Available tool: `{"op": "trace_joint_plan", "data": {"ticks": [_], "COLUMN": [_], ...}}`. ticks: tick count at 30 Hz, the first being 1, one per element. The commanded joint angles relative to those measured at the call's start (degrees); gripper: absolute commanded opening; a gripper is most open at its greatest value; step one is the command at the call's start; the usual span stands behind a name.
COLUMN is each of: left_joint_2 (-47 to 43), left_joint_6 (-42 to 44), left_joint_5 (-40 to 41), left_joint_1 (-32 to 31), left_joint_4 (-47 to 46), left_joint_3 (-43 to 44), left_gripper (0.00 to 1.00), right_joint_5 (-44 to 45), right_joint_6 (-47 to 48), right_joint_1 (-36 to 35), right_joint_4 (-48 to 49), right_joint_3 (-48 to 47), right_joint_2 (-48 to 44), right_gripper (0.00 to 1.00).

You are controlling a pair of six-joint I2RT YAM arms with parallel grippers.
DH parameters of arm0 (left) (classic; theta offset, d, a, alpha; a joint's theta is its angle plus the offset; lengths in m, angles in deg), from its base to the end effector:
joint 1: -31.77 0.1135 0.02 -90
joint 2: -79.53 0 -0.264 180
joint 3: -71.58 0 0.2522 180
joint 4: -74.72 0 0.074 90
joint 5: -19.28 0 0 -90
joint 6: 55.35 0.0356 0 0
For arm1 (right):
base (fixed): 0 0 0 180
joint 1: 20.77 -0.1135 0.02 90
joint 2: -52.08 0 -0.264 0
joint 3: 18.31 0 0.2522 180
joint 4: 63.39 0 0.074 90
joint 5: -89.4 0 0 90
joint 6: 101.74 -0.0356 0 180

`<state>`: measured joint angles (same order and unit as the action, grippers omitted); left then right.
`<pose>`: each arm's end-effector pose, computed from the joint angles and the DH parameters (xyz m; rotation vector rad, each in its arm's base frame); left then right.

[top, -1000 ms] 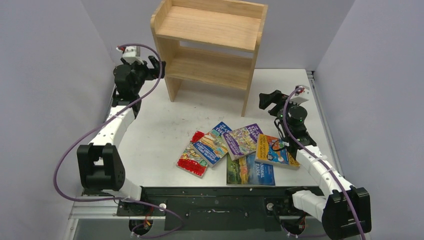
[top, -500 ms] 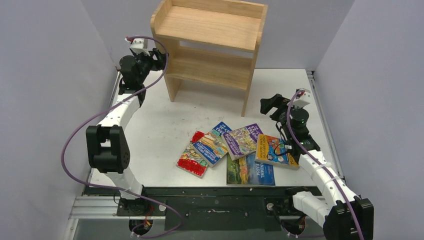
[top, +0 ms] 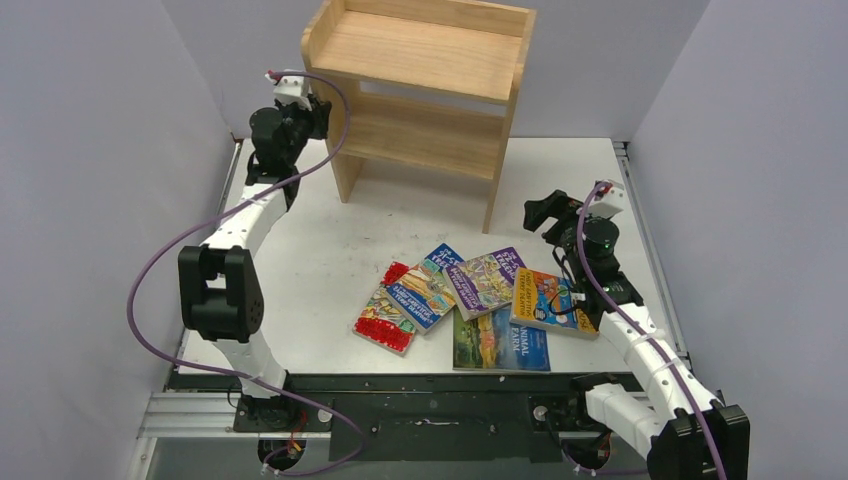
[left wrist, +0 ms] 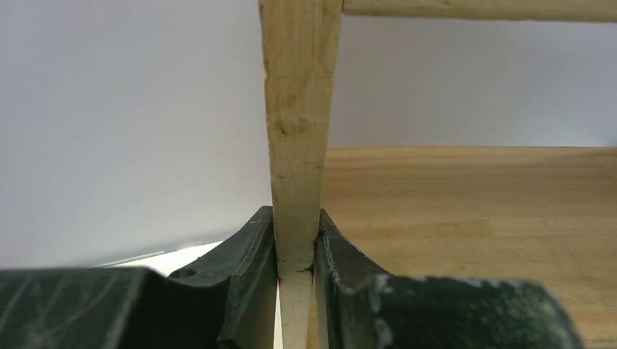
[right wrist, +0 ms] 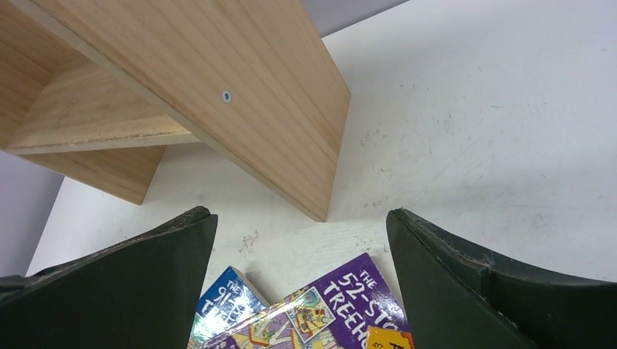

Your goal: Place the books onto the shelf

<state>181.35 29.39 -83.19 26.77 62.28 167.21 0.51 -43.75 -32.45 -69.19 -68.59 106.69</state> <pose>0.4306 -0.0454 0.3565 0.1747 1.4611 -0.3046 0.2219 0.0452 0.2904 0.3281 1.7481 0.5380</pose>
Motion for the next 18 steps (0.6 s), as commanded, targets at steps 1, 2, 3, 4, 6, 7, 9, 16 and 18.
{"op": "trace_joint_plan", "data": {"ticks": [1, 2, 3, 4, 6, 7, 9, 16, 18], "left_joint_2": [-3.6, -4.5, -5.6, -6.9, -9.8, -11.3, -14.2, -23.3, -25.5], "left_joint_6": [-1.5, -0.6, 0.4, 1.4, 2.4, 2.5, 2.6, 2.2, 1.7], "left_joint_5": [-0.5, -0.1, 0.5, 1.1, 2.9, 3.6, 4.9, 6.4, 6.0], "left_joint_1": [-1.9, -2.5, -3.2, -4.2, -5.6, -6.2, -7.6, -11.3, -12.3], "left_joint_4": [-0.1, 1.2, 2.0, 2.5, 3.1, 3.3, 3.7, 7.0, 8.9], "left_joint_3": [0.3, -0.1, -0.7, -1.6, -3.9, -5.1, -8.0, -16.2, -17.9], "left_gripper": [0.01, 0.01, 0.01, 0.01, 0.01, 0.01, 0.01, 0.02, 0.06], "right_joint_5": [1.1, 1.2, 1.2, 1.5, 2.6, 3.3, 3.6, 1.8, 1.0], "right_joint_6": [0.5, 0.5, 0.6, 0.6, 0.8, 0.7, 0.7, -2.0, -2.7], "right_joint_1": [-0.1, 0.0, 0.0, 0.0, 0.0, 0.0, 0.1, 0.3, 0.3], "right_joint_4": [-0.5, -0.8, -1.4, -2.9, -6.3, -7.4, -10.8, -20.8, -22.9], "right_joint_3": [-1.2, -1.2, -1.6, -2.4, -3.7, -4.1, -5.0, -9.9, -10.8], "right_joint_2": [-1.8, -1.8, -1.7, -1.5, -1.2, -1.2, -0.8, 2.0, 2.7], "right_gripper": [0.9, 0.9, 0.9, 0.9, 0.9, 0.9, 0.9, 0.9, 0.9]}}
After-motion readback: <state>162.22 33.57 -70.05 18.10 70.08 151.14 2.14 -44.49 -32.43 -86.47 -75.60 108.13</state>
